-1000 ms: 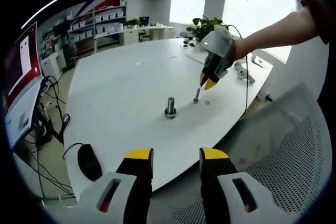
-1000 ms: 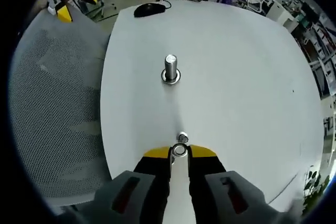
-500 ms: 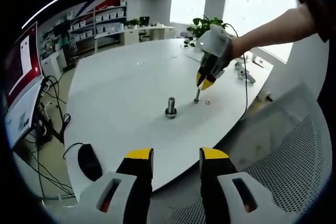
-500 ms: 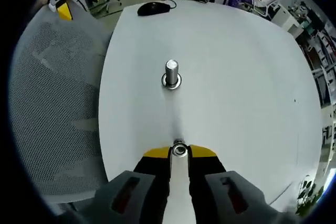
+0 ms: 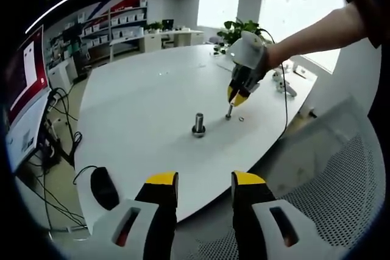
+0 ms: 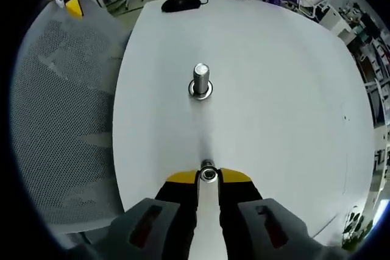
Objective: Place the washer onto the threaded stud by aligning its center hole with the stud, sliding it down to the base, and recovering from edge contact or off-axis alignment until the washer reaches the visible bottom stop.
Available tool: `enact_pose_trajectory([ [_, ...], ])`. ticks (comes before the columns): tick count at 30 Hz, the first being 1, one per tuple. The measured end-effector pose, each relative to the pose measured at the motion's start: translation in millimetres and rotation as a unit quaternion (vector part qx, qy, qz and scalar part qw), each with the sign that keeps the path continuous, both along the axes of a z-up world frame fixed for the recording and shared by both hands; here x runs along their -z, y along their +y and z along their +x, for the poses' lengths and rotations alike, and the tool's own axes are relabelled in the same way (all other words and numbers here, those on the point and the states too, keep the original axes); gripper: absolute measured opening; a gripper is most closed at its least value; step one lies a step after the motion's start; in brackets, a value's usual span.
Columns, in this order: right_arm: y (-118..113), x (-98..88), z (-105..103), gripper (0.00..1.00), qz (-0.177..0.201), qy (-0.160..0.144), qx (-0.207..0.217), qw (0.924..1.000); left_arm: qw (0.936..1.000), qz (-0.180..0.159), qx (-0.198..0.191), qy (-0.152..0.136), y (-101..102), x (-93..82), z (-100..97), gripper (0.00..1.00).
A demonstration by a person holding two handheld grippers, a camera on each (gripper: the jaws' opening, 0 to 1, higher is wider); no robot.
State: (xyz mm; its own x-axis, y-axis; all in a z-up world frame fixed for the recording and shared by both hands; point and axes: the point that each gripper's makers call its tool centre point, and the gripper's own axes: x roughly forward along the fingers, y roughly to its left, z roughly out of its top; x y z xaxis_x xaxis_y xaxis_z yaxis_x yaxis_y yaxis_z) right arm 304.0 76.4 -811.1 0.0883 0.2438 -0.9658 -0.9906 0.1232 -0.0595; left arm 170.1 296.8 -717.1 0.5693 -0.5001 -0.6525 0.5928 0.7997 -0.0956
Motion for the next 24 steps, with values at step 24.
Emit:
enact_pose_trajectory([
  [24, -6, 45.6, 5, 0.14, -0.015, 0.029, 0.028, 0.9991, 1.0000, 0.003, -0.002, 0.003, 1, 0.8, -1.0, 0.33],
])
